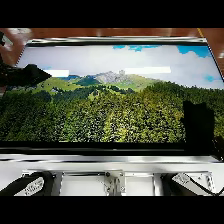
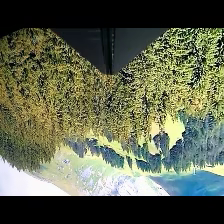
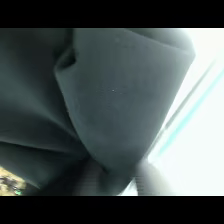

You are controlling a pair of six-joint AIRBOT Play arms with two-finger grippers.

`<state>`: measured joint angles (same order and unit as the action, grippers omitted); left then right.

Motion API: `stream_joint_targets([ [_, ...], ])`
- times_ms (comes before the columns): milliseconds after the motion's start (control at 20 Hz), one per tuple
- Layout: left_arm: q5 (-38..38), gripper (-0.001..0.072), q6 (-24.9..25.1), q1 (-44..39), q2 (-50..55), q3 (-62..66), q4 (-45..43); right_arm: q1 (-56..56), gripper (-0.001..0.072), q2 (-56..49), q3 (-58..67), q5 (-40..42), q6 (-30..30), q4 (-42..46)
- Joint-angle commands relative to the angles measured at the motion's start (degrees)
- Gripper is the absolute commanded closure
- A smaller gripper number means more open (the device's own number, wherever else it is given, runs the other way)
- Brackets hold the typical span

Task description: Fold the shirts.

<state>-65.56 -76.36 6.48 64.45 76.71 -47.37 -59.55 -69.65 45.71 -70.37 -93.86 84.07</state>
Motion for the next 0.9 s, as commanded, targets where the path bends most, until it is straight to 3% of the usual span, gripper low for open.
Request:
stream_joint_targets([
  [0,0.15,0.0674,0.15,-0.2,-0.04,0.0,-0.28,-0.04,0.0038,0.83,-0.39,-1.03,1.57,1.57],
  [150,0.26,0.0675,0.81,-0.2,0.22,0.0,-2.32,-0.04,0.004,4.17,5.99,-7.52,4.13,8.63],
  [200,0.59,0.0675,0.81,-0.22,0.46,0.0,-3.52,-0.04,0.0089,5.81,10.25,-8.02,4.15,9.7],
  [250,0.59,0.0675,0.79,-0.28,0.96,0.02,-4.81,0.07,0.0144,7.34,14.86,-6.64,4.13,7.72],
  [300,0.44,0.0677,0.57,-0.9,1.75,0.04,-7.61,0.79,0.0147,8.85,19.43,-4.17,4.15,3.87],
  [450,-6.27,0.0677,-7.54,-7.43,6.19,1.75,-26.08,10.82,0.0146,12.7,28.17,4.87,4.94,-8.44],
  [500,-11.58,0.0676,-11.34,-10.51,8.46,3.65,-32.28,16.72,0.0146,13.4,28.44,5.7,4.63,-9.64],
  [600,-18.97,0.0675,-12.68,-17.31,12.9,8.09,-40.09,29.59,0.0143,12.02,28.24,0.79,2.56,-6.16],
  [650,-18.93,0.0626,-12.66,-20.35,14.43,9.84,-42.01,35.19,0.0102,10.23,28.13,-2.45,0.74,-2.34],
  [700,-17.68,0.0349,-12.7,-22.32,15.3,10.97,-42.21,39.89,0.0038,8.0,28.13,-6.6,-0.85,0.98],
  [750,-15.91,0.0036,-12.92,-23.67,15.63,11.45,-42.21,42.99,0.0037,6.12,28.13,-10.12,-1.7,2.75],
  [850,-13.33,0.0011,-12.9,-24.28,15.65,11.41,-42.16,46.71,0.0038,3.43,28.13,-13.29,-2.21,3.91],
])
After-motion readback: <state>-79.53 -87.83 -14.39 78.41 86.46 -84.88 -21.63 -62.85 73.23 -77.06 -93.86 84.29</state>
